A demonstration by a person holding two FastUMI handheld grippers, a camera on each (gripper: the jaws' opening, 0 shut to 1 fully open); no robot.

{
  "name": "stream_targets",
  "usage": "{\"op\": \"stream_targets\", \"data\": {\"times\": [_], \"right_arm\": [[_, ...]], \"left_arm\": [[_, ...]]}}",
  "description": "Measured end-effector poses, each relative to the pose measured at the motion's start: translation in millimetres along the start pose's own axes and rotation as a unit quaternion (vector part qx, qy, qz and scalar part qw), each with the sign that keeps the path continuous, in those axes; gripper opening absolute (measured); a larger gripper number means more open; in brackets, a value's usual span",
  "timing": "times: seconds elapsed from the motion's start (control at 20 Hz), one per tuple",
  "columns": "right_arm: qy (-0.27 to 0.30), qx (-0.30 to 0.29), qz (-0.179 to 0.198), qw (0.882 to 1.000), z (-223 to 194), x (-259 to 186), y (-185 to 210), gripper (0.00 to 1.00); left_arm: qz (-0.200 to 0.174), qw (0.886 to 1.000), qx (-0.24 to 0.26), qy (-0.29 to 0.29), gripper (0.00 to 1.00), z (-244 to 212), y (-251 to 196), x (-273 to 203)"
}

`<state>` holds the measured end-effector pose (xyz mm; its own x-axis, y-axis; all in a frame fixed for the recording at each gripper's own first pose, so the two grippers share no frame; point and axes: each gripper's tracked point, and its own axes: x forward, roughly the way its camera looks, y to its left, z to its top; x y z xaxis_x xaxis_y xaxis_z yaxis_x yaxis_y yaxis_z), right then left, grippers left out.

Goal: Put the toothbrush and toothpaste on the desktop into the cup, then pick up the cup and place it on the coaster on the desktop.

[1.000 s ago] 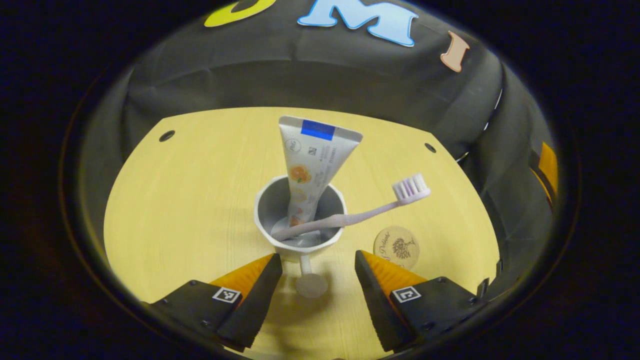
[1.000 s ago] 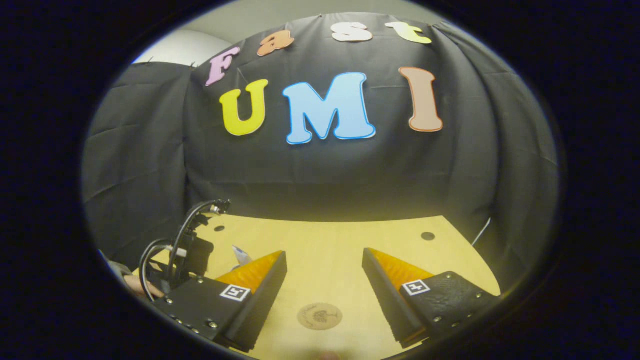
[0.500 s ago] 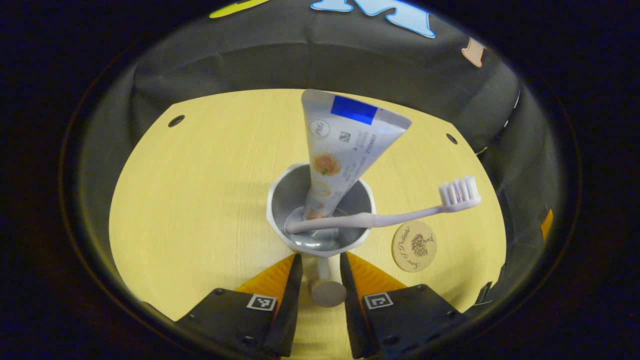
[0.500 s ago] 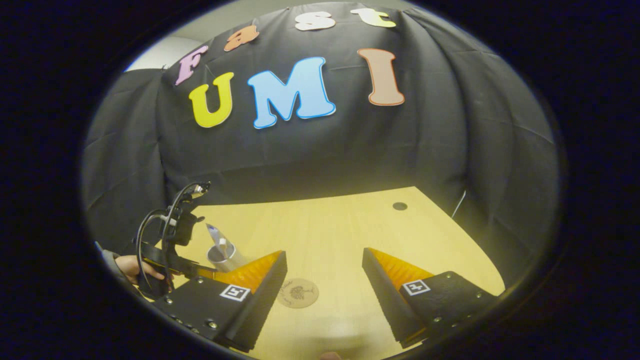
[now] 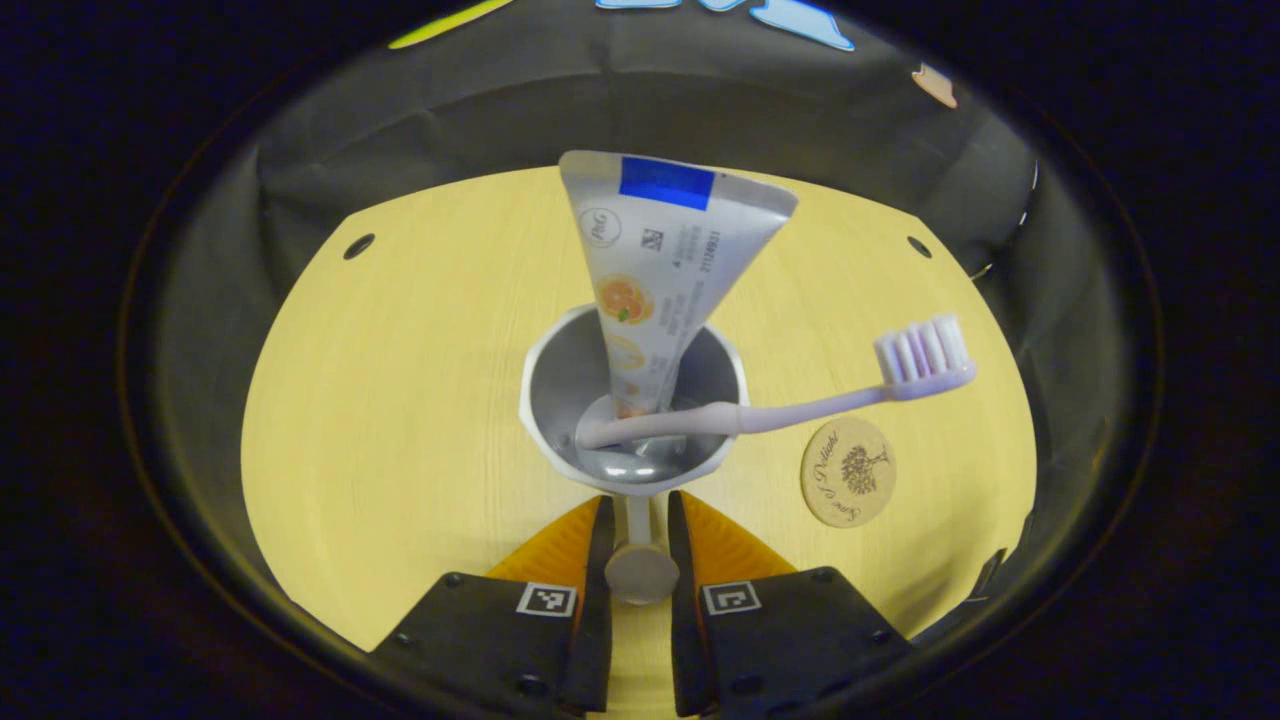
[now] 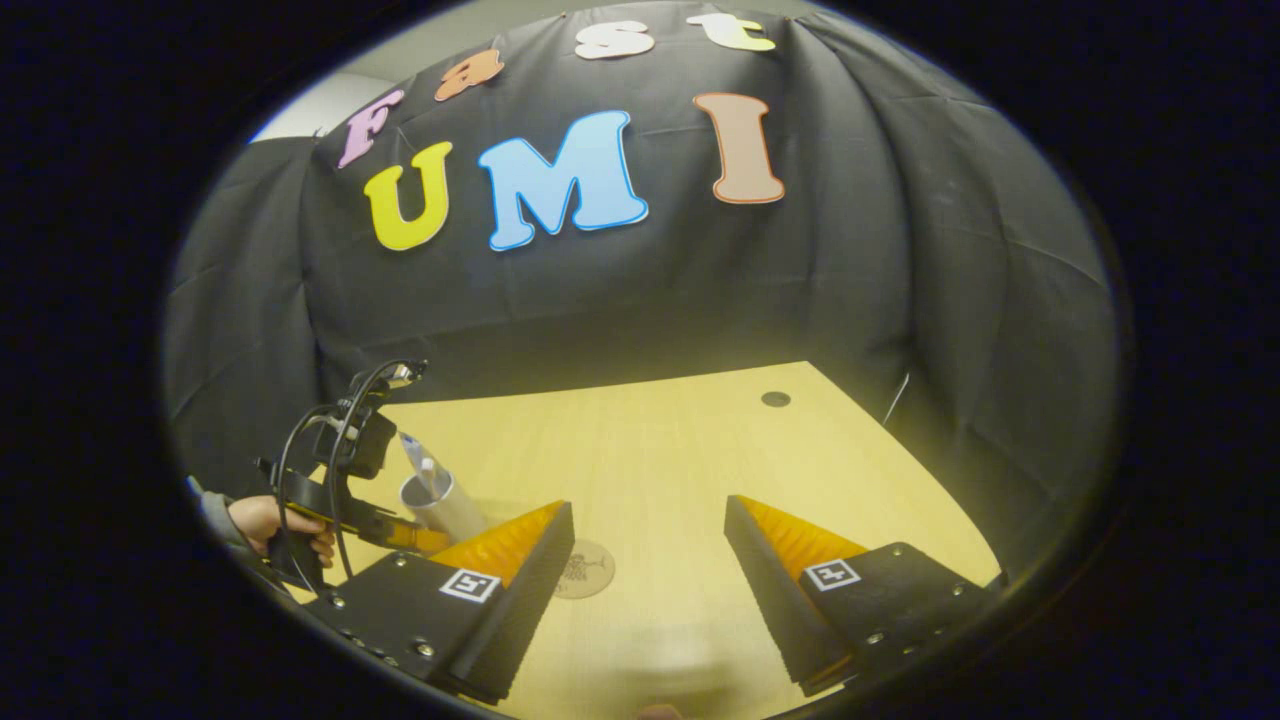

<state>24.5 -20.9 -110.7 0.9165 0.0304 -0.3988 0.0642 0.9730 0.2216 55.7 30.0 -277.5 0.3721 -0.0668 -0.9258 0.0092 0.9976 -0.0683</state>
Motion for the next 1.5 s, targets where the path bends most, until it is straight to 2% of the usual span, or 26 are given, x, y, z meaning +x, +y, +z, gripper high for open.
{"op": "stream_targets", "data": {"times": [0.15,0.2,0.55,1.05,1.5], "right_arm": [[-0.002,0.000,-0.003,1.000,2,-3,-1,0.95],[-0.003,0.001,-0.003,1.000,3,-4,-1,0.95],[-0.004,0.012,-0.007,1.000,3,-7,-2,0.95],[-0.010,0.011,-0.024,1.000,4,-22,-15,0.95],[-0.009,0.033,-0.046,0.998,-5,-39,-43,0.95]], "left_arm": [[0.007,1.000,0.007,-0.013,0.31,3,2,-1],[0.008,1.000,0.010,-0.016,0.28,3,3,-2],[-0.031,0.999,-0.006,-0.034,0.27,3,-22,-6],[-0.088,0.994,0.046,-0.046,0.28,5,-105,-23],[-0.091,0.991,0.091,-0.024,0.28,-16,-146,-14]]}}
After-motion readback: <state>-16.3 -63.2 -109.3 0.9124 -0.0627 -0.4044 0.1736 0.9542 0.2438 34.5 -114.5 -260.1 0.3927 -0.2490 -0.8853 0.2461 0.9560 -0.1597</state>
